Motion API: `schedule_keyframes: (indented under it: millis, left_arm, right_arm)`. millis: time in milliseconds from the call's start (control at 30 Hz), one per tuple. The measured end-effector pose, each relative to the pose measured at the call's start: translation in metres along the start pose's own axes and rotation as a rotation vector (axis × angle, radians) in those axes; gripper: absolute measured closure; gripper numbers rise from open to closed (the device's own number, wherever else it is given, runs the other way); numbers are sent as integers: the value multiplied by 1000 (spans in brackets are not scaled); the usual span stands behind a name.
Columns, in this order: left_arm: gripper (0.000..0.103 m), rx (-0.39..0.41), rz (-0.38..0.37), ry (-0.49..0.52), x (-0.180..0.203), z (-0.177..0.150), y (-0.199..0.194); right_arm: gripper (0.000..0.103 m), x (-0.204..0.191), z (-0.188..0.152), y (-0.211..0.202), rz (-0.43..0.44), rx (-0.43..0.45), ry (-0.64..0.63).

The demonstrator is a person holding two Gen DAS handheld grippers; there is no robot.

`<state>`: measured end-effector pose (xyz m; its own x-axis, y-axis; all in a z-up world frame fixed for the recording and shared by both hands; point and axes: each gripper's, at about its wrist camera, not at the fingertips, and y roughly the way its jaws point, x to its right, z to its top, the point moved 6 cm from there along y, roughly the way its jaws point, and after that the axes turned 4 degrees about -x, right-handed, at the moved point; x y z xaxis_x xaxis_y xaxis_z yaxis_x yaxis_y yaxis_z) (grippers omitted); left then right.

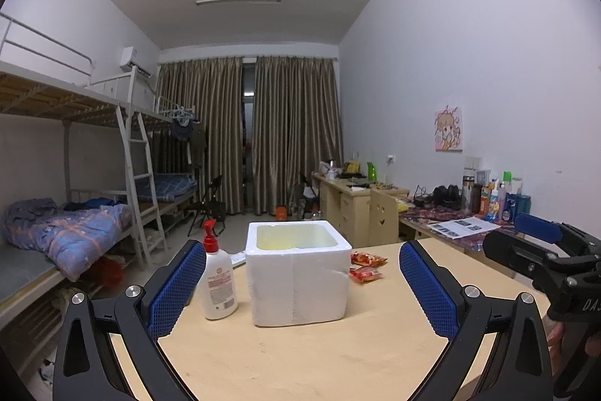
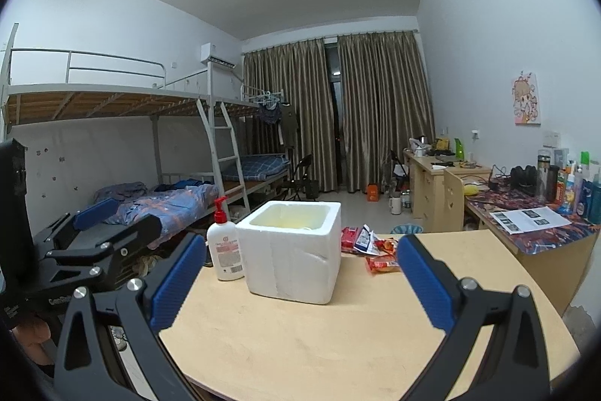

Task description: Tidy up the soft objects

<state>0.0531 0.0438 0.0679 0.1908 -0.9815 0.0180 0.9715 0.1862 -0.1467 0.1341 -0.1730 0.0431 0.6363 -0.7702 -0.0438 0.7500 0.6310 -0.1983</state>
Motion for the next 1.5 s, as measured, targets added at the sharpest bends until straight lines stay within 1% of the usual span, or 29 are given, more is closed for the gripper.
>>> schedule_keyframes:
  millis: [233, 300, 467, 667, 833, 933, 1067, 1233, 1367, 1500]
  left_arm:
    - [0, 51, 0, 17, 1, -19, -12]
    - [0, 46, 2, 15, 0, -25, -12]
    - [0, 15, -29, -21, -5, -39, -16]
    - [0, 18, -23, -39, -8, -52, -33]
    - [0, 21, -40, -25, -4, -63, -48]
    - [0, 24, -46, 3, 2, -69, -55]
    - [0, 18, -56, 8, 7, -71, -56]
    - [0, -21, -53, 31, 14, -79, -43]
    - [0, -33, -51, 1, 11, -84, -35]
    - [0, -46, -40, 9, 11, -85, -30]
  right_arm:
    - [0, -2, -15, -7, -14, 3, 6]
    - [0, -4, -21, -10, -11, -3, 9]
    - [0, -7, -32, -14, -4, -12, 17]
    - [0, -15, -46, -24, -10, -19, 9]
    - [0, -23, -60, -37, -22, -15, -7]
    - [0, -24, -64, -39, -22, -25, -9]
    - [0, -22, -65, -40, -26, -26, 1]
    - [0, -17, -75, -33, -27, -51, 20]
    - [0, -17, -79, -27, -35, -64, 14]
    - [0, -15, -80, -28, -39, -68, 24]
